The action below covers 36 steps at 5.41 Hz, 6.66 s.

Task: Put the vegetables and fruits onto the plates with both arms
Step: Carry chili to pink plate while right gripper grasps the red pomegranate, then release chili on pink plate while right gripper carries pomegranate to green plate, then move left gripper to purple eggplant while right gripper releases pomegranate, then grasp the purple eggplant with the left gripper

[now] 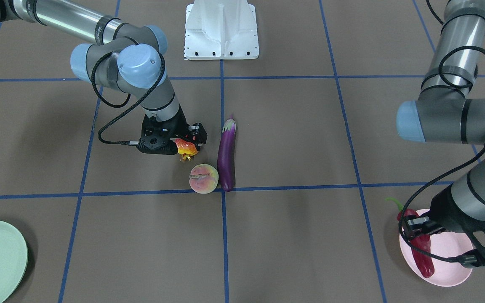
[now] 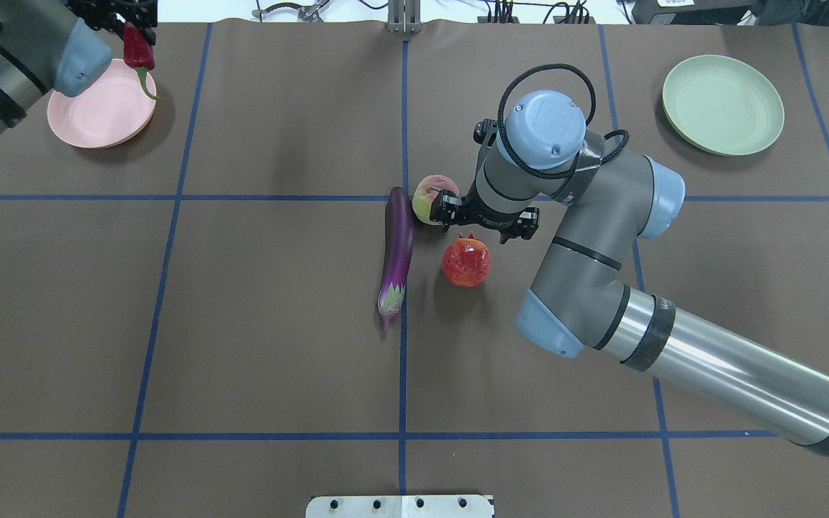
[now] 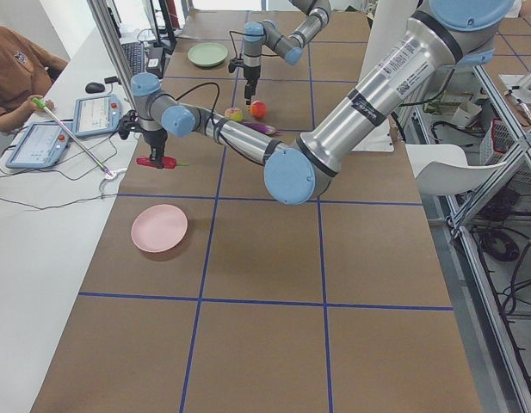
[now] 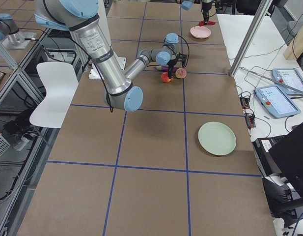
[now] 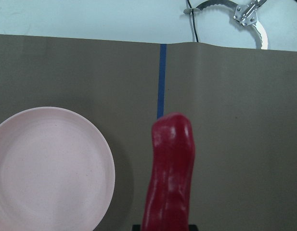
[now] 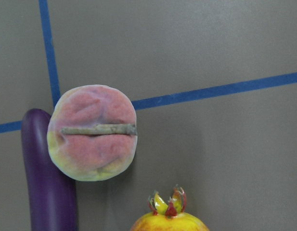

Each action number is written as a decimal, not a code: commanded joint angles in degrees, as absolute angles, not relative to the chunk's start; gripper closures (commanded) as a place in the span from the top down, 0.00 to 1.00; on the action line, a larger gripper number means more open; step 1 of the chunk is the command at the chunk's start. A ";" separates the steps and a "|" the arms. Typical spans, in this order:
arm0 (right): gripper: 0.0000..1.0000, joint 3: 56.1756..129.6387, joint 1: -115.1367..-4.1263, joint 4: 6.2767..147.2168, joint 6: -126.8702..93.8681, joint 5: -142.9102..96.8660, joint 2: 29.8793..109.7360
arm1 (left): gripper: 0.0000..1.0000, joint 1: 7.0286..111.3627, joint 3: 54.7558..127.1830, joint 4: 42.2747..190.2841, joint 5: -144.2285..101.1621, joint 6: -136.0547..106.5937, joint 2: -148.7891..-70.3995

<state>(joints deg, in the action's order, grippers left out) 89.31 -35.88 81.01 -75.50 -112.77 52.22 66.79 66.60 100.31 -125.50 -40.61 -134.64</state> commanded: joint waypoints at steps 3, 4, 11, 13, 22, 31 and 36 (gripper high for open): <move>1.00 87.38 -34.37 80.95 -75.67 -112.68 51.51 | 0.00 68.64 64.78 100.28 -125.25 -37.45 -134.56; 1.00 86.23 -33.93 81.12 -75.76 -112.76 50.89 | 0.00 68.73 63.64 100.54 -125.07 -37.27 -134.56; 0.00 92.18 -41.98 85.51 -77.78 -117.65 50.45 | 0.00 63.99 43.79 113.80 -109.78 -33.14 -134.47; 0.00 92.64 -49.00 85.60 -75.78 -120.93 50.89 | 0.99 63.20 44.64 114.69 -106.79 -29.91 -134.04; 0.00 69.18 -68.55 73.74 -28.48 -116.99 56.07 | 1.00 44.94 73.63 99.93 -122.87 -53.96 -143.97; 1.00 63.53 -68.01 64.33 -29.18 -122.28 56.60 | 1.00 31.84 82.62 97.20 -117.86 -55.54 -137.81; 1.00 71.28 -70.31 72.42 -30.50 -131.66 57.22 | 0.99 31.63 72.69 97.91 -111.62 -54.93 -143.88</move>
<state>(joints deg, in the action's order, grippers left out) 71.12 -70.22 72.31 -30.37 -131.22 57.17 31.18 73.41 97.85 -112.45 -55.11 -143.85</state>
